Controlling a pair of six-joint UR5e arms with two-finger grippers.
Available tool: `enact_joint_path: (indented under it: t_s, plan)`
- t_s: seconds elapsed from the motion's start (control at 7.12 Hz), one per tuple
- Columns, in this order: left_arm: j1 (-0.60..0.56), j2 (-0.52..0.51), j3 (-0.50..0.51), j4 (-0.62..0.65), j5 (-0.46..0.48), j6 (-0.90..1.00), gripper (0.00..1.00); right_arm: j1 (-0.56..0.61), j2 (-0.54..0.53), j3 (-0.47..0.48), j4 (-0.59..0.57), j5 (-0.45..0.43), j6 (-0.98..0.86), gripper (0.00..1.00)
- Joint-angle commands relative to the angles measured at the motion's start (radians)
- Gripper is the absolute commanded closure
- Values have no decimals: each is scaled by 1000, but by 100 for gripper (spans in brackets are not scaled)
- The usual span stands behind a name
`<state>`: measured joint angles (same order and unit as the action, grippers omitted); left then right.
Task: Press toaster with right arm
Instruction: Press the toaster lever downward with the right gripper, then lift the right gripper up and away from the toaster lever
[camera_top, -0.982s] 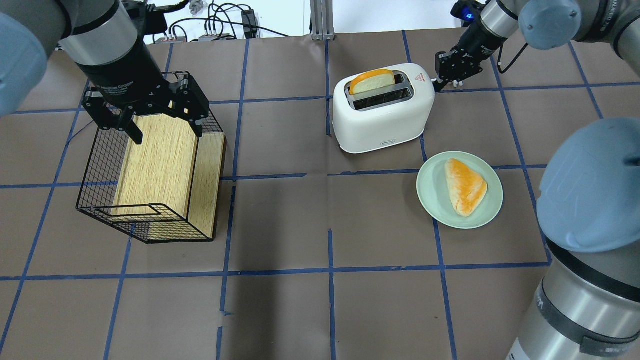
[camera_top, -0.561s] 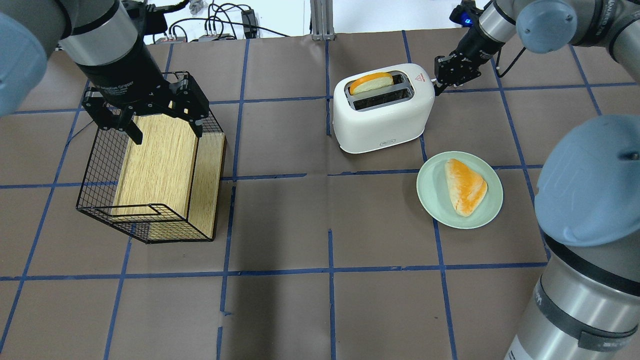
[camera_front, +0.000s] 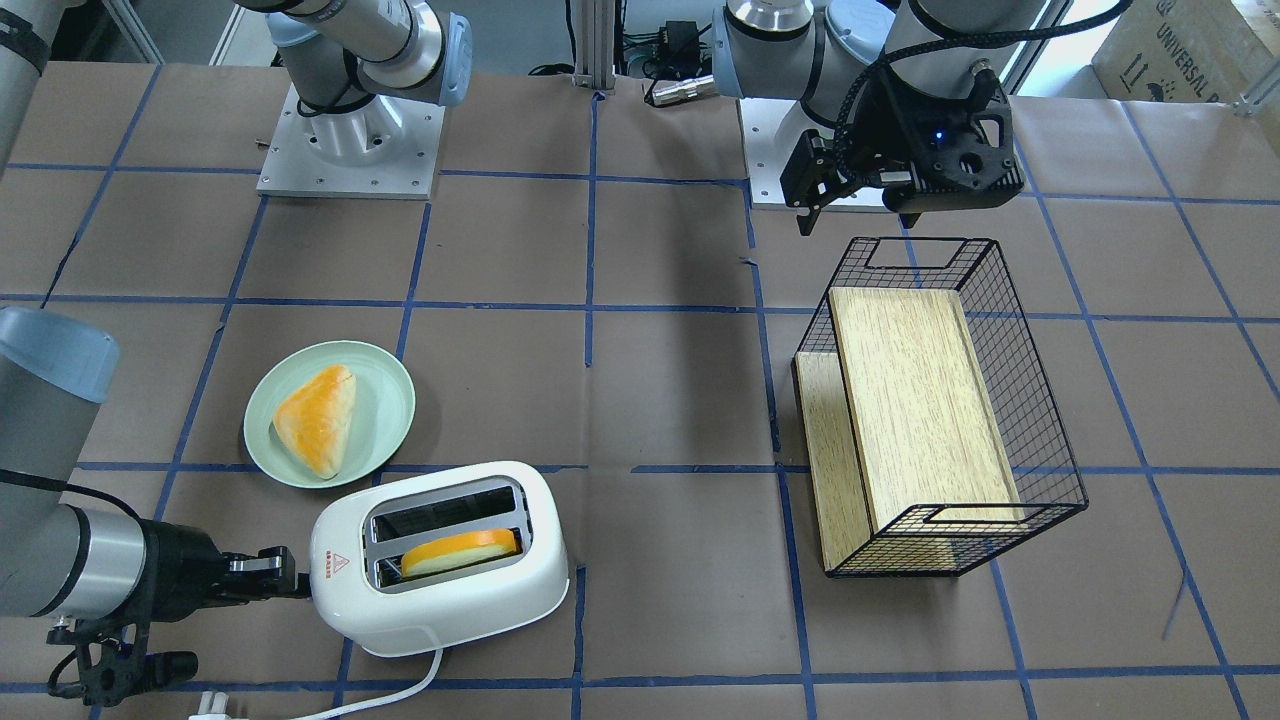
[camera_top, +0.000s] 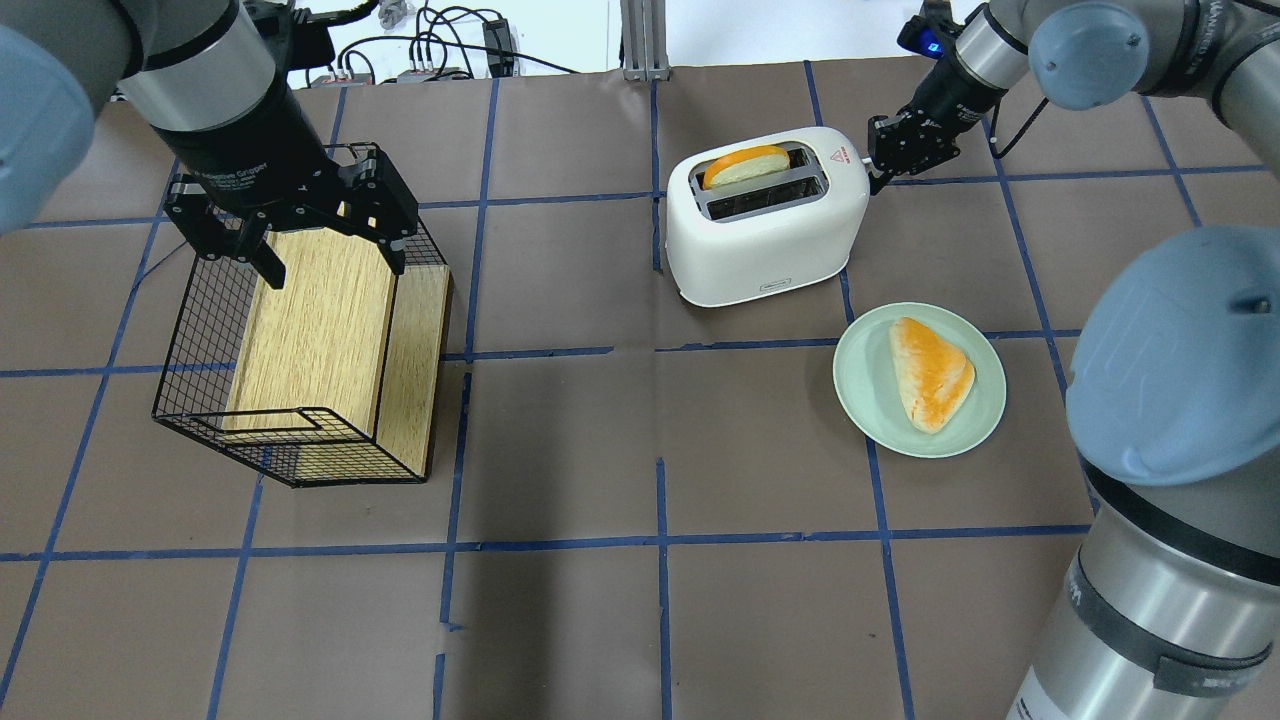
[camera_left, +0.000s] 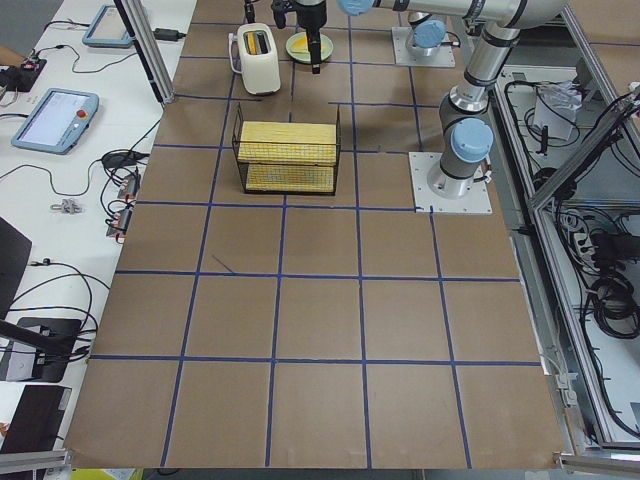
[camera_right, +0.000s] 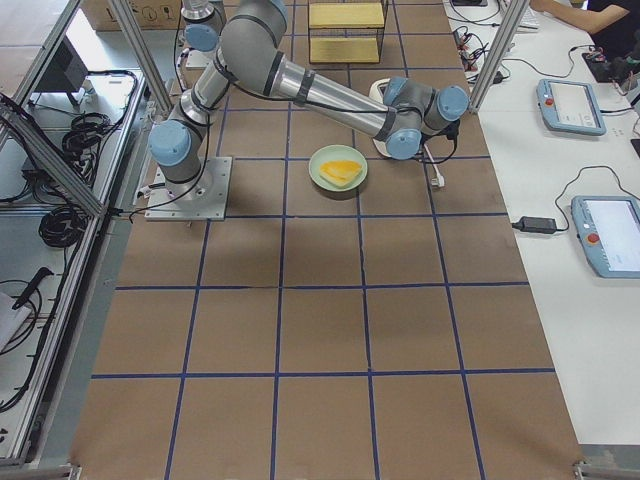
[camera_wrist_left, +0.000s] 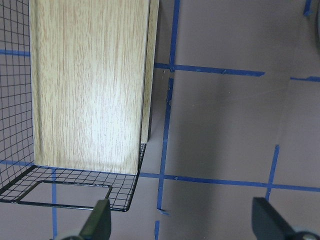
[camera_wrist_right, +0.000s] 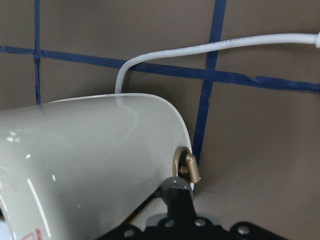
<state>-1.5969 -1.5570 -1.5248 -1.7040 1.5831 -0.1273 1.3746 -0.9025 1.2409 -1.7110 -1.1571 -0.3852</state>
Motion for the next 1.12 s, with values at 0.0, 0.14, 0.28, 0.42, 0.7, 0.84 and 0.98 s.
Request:
enact_joint_path:
  t_s: [0.0,0.14,0.28,0.42,0.7,0.84,0.98]
  plan:
    - [0,0,0,0,0,0,0,6,-31,-30,8,-16,44,84]
    - [0,0,0,0,0,0,0,17,-71,-64,49,-79,72,62]
    - [0,0,0,0,0,0,0,65,-119,-84,65,-186,116,15]
    - [0,0,0,0,0,0,0,128,-151,-86,70,-305,158,0]
    - [0,0,0,0,0,0,0,194,-214,-72,92,-490,168,0]
    - [0,0,0,0,0,0,0,196,-239,-72,88,-493,123,0]
    - [0,0,0,0,0,0,0,196,-240,-83,65,-492,85,0]
